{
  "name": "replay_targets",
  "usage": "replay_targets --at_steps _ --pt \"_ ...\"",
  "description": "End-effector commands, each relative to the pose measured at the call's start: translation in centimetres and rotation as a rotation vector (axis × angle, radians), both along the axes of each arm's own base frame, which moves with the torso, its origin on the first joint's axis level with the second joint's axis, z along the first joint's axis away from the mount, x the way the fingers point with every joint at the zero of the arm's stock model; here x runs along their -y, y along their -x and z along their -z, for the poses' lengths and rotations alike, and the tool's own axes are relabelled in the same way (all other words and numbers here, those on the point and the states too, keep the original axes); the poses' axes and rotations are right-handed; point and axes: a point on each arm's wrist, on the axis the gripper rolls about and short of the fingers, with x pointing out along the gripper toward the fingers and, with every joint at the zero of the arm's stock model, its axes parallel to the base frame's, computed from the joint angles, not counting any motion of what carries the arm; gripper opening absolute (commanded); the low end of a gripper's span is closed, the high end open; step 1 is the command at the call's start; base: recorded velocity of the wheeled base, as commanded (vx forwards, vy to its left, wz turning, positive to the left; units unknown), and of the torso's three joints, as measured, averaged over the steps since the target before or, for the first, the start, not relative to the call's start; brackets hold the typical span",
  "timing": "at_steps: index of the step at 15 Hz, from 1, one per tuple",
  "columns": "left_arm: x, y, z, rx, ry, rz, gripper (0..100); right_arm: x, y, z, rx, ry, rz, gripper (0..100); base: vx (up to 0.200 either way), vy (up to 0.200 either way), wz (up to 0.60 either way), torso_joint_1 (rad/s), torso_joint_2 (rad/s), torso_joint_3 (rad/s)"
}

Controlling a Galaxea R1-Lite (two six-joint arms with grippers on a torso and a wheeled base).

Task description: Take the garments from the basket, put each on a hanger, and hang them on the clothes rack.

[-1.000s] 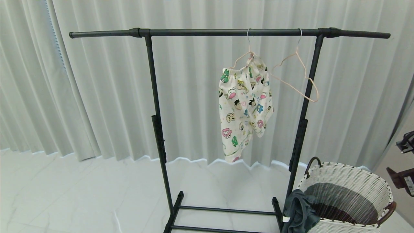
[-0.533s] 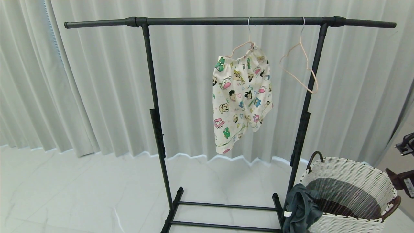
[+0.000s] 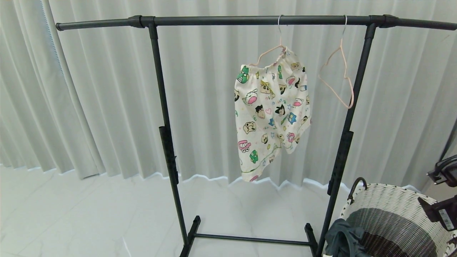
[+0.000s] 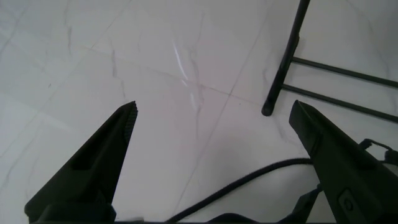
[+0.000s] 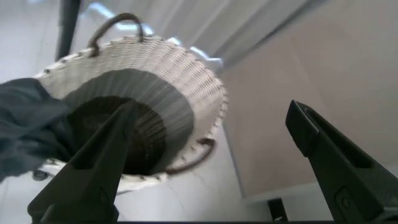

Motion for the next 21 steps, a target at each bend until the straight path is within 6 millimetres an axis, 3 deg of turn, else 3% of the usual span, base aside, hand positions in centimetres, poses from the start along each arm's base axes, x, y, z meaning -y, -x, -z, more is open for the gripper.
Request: replay_targets --at_steps 1,5,11,15,18,21 --pt "0.0 0.0 0.0 -0.003 -0.001 -0.001 100 -0.7 0.4 1.2 -0.053 -0.010 -0.074 100 0.200 0.000 0.00 0.002 0.00 0.002" --pt "0.0 0.0 0.0 -0.003 -0.001 -0.001 100 -2.3 1.3 3.7 -0.188 -0.076 -0.324 100 0.200 0.000 0.00 0.002 0.00 0.001" --pt "0.0 0.0 0.0 0.001 0.004 0.003 100 -5.2 1.6 8.8 -0.508 -0.135 -0.476 100 0.000 0.000 0.00 0.000 0.00 0.000" --pt "0.1 0.0 0.0 0.006 0.023 0.029 100 -5.3 2.8 10.8 -0.647 -0.125 -0.472 100 0.000 0.000 0.00 0.000 0.00 0.000" --pt "0.1 0.2 -0.1 0.030 0.023 0.029 100 -5.1 1.3 11.6 -0.692 -0.107 -0.388 100 0.000 0.000 0.00 0.000 0.00 0.000" --pt "0.1 0.3 -0.1 0.038 0.023 0.028 100 -5.3 -1.4 12.0 -0.683 -0.119 -0.342 100 0.000 0.000 0.00 0.000 0.00 0.000"
